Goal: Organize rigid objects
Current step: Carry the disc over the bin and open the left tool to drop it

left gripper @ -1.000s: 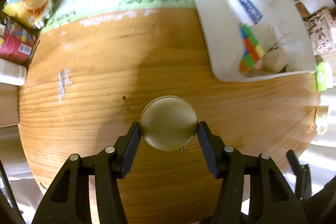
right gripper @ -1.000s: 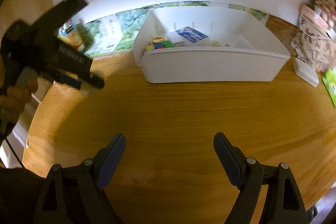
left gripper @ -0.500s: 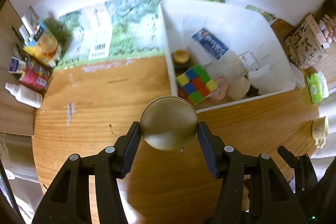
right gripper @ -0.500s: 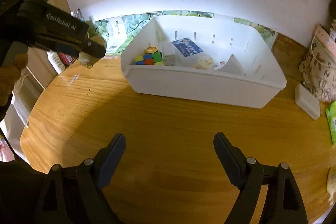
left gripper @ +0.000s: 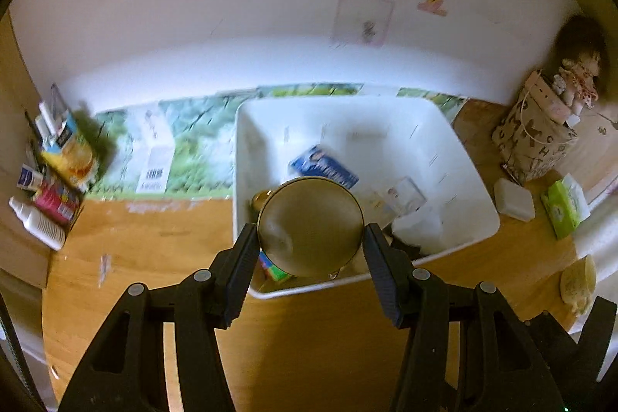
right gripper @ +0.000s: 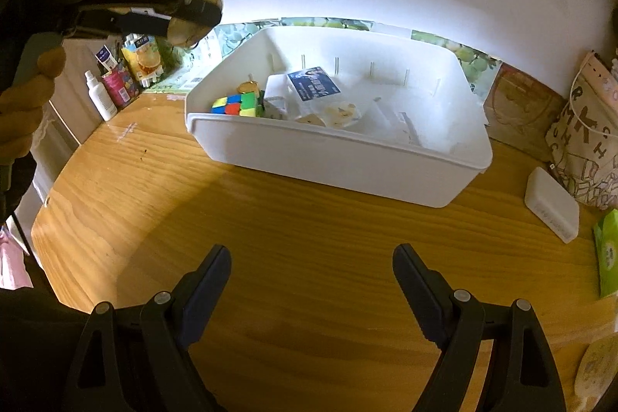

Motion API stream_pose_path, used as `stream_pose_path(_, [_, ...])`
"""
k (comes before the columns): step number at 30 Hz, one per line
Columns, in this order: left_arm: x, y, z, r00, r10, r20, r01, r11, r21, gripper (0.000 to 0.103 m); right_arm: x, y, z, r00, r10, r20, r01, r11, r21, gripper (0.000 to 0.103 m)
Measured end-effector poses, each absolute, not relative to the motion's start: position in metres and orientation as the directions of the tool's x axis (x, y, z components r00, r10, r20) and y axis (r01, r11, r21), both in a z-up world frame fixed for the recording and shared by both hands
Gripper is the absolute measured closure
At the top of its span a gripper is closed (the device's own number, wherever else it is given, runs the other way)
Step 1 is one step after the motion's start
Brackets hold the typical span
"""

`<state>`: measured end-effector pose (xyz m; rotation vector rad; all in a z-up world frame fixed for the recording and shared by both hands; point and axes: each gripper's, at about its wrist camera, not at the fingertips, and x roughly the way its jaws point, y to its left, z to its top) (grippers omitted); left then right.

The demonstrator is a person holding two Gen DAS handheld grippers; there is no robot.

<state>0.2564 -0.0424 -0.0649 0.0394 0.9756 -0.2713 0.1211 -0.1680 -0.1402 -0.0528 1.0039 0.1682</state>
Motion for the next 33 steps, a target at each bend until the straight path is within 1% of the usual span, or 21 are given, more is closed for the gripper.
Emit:
stream_pose_path(6, [0.256,-0.059,-0.066,0.598,-0.206,-0.775,0.25,0.966,-0.065,0.044,0.122,-0.186,-0.145,0.512,0.12,-0.851,-0.177,0.984,0.032,0.017])
stream_pose_path(14, [0.257,-0.067,-0.064,0.669,-0.221,-0.71,0.219,0.971,-0.096,0.044,0.126,-0.205,-0.152,0.491,0.142,-0.86,-0.191,0.98,0.053,0.017])
stream_pose_path(21, [0.257,-0.075,-0.063,0.698,-0.2,-0.687,0.173,0.979,-0.108,0.044,0.132,-0.218,-0.16,0.469,0.187,-0.863,-0.222,0.971,0.09,0.017])
stream_pose_path(28, [0.256,-0.08,-0.059,0.699,-0.179,-0.693,0.148,0.983,-0.105,0.044,0.134,-0.221,-0.161,0.465,0.21,-0.86,-0.229,0.967,0.113,0.017])
stream_pose_path(30, [0.254,-0.079,-0.057,0.696,-0.187,-0.694,0.155,0.982,-0.11,0.037,0.133,-0.221,-0.16,0.469,0.209,-0.858,-0.226,0.968,0.112,0.017])
stream_pose_path(31, [0.251,-0.078,-0.054,0.702,-0.192,-0.686,0.159,0.981,-0.111,0.029,0.132,-0.219,-0.158,0.476,0.206,-0.855,-0.22,0.969,0.111,0.017])
stream_pose_path(32, [0.247,-0.077,-0.051,0.713,-0.198,-0.673,0.166,0.98,-0.113,0.025,0.131,-0.219,-0.157,0.479,0.204,-0.854,-0.218,0.97,0.11,0.017])
stream_pose_path(33, [0.245,-0.076,-0.049,0.719,-0.201,-0.666,0.17,0.979,-0.113,0.024,0.13,-0.218,-0.156,0.482,0.201,-0.853,-0.216,0.97,0.107,0.017])
